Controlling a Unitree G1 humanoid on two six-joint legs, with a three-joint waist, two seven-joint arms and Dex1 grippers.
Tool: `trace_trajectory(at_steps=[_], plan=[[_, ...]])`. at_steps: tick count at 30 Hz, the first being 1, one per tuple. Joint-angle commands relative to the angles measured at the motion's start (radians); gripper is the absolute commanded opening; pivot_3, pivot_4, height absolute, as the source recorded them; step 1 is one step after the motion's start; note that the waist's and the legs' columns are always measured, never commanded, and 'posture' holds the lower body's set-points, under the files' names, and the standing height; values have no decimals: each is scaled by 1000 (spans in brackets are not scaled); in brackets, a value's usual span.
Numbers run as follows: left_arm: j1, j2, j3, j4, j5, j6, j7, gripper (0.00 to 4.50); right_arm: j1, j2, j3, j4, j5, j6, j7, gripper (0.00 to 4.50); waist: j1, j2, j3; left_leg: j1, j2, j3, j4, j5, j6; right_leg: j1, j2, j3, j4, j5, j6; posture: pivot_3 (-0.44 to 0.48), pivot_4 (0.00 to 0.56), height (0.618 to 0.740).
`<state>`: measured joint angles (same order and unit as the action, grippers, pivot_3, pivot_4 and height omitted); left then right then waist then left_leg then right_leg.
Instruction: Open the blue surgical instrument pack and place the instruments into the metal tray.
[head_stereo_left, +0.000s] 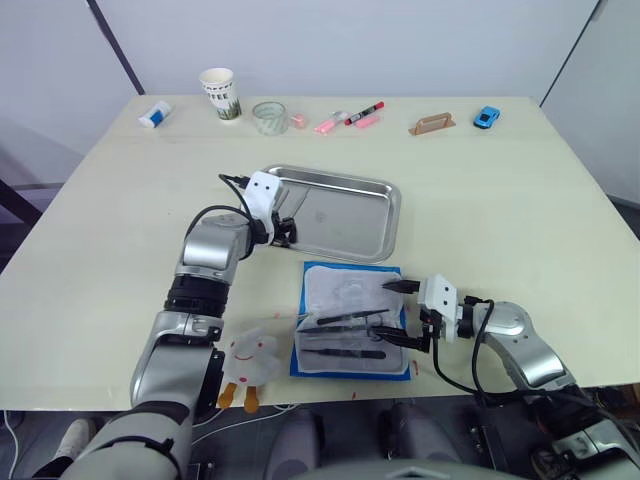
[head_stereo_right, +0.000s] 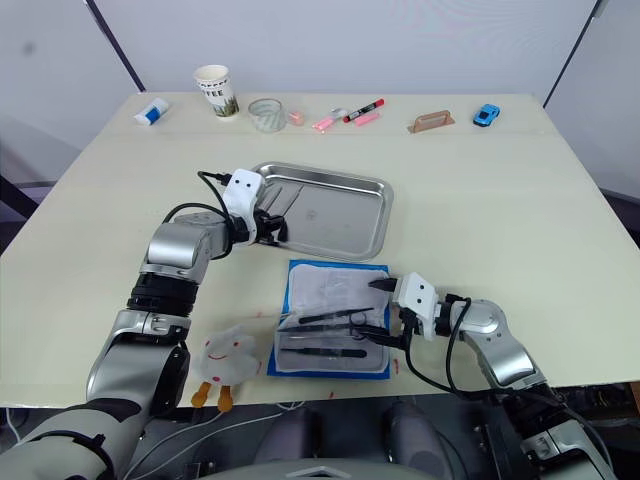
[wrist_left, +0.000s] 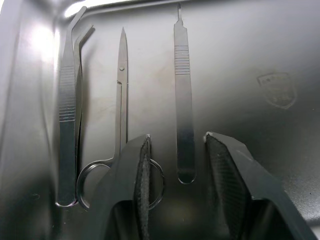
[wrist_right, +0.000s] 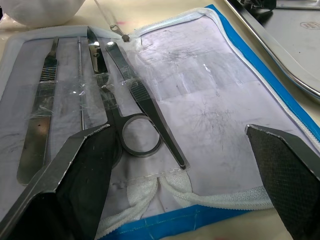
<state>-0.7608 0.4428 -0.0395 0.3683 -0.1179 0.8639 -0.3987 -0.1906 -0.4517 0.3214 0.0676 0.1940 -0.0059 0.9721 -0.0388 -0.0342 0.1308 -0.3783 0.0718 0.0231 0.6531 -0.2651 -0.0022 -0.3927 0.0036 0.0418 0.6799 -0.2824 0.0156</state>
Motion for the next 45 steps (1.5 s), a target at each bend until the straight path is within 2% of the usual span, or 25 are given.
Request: trace_trajectory(at_steps=[1, 2, 3, 5, 8, 13, 18, 21, 27, 30, 35, 36, 38, 40, 45], plan=[[-24, 4, 14, -19, 14, -26, 11, 3223, 33, -12, 55, 128, -108, 45, -31, 4500, 0, 0, 0, 0, 0, 0, 0, 0, 0, 0, 0, 0, 0, 0, 0, 0, 150, 728], [-26, 7, 17, -28, 12, -24, 10, 3709, 33, -12, 55, 129, -107, 45, -31, 4500, 0, 0, 0, 0, 0, 0, 0, 0, 0, 0, 0, 0, 0, 0, 0, 0, 150, 728], [-27, 10, 20, -42, 10, -22, 8, 3988, 33, -13, 54, 129, -108, 44, -31, 4500, 0, 0, 0, 0, 0, 0, 0, 0, 0, 0, 0, 0, 0, 0, 0, 0, 150, 728], [-33, 19, 25, -78, 0, -33, -9, 3988, 33, -13, 54, 129, -108, 44, -31, 4500, 0, 0, 0, 0, 0, 0, 0, 0, 0, 0, 0, 0, 0, 0, 0, 0, 150, 728], [-23, 49, 13, -131, -27, -120, -106, 3988, 33, -12, 55, 128, -107, 45, -32, 4500, 0, 0, 0, 0, 0, 0, 0, 0, 0, 0, 0, 0, 0, 0, 0, 0, 150, 728], [17, 111, 2, -151, -73, -298, -324, 3988, 30, -10, 56, 129, -107, 46, -33, 4500, -1, 0, 0, 0, 0, 1, 0, 0, 0, 0, 0, 0, 0, 0, 0, 0, 150, 728], [36, 176, -4, -142, -113, -365, -514, 3988, 30, -8, 57, 131, -107, 46, -36, 4500, -2, 0, 0, 0, 0, 0, 0, 0, 0, 0, 1, 0, 0, 0, 0, 0, 150, 728], [86, 208, -17, -198, -179, -424, -704, 3988, 33, -8, 54, 131, -106, 45, -39, 4500, -3, 1, 0, 1, 1, 1, 0, 0, 0, 0, 1, 1, 0, 0, 0, 0, 150, 728], [174, 266, -73, -279, -229, -460, -926, 3988, 35, -8, 52, 131, -106, 44, -41, 4500, -3, 1, 0, 1, 1, 1, 0, 0, 0, 0, 2, 1, 0, 0, -1, 0, 150, 728], [207, 287, -114, -295, -204, -507, -990, 3988, 35, -9, 51, 131, -106, 44, -41, 4500, -3, 1, 0, 1, 2, 0, 0, 0, 0, 0, 2, 0, 0, 0, -2, 0, 150, 728], [230, 284, -175, -289, -158, -587, -1025, 3988, 37, -11, 50, 130, -105, 44, -40, 4500, -2, 0, 0, 1, 2, 0, 0, 0, 0, 0, 2, 0, 0, 0, -2, 0, 150, 728], [240, 279, -187, -298, -153, -592, -1025, 3599, 37, -11, 50, 129, -105, 45, -41, 4500, -2, 1, 0, 1, 2, 0, 0, 0, 0, 0, 2, 0, 0, 0, -2, 0, 150, 728], [257, 275, -203, -312, -142, -607, -1027, 3148, 40, -11, 49, 125, -105, 47, -43, 4500, -2, 1, 0, 1, 2, 1, 0, 0, 0, 0, 3, 1, 0, 0, -2, 0, 150, 728], [274, 277, -213, -317, -125, -626, -1017, 2310, 44, -13, 48, 120, -104, 49, -44, 4500, -2, 1, 0, 1, 2, 1, 0, 0, 0, 0, 2, 1, 0, 0, -2, 0, 150, 728], [321, 283, -221, -347, -114, -631, -1008, 2310, 51, -16, 47, 113, -104, 52, -45, 4500, -1, 1, 0, 1, 2, 1, 0, 0, 0, 0, 2, 1, 0, 0, -2, 0, 150, 728]])
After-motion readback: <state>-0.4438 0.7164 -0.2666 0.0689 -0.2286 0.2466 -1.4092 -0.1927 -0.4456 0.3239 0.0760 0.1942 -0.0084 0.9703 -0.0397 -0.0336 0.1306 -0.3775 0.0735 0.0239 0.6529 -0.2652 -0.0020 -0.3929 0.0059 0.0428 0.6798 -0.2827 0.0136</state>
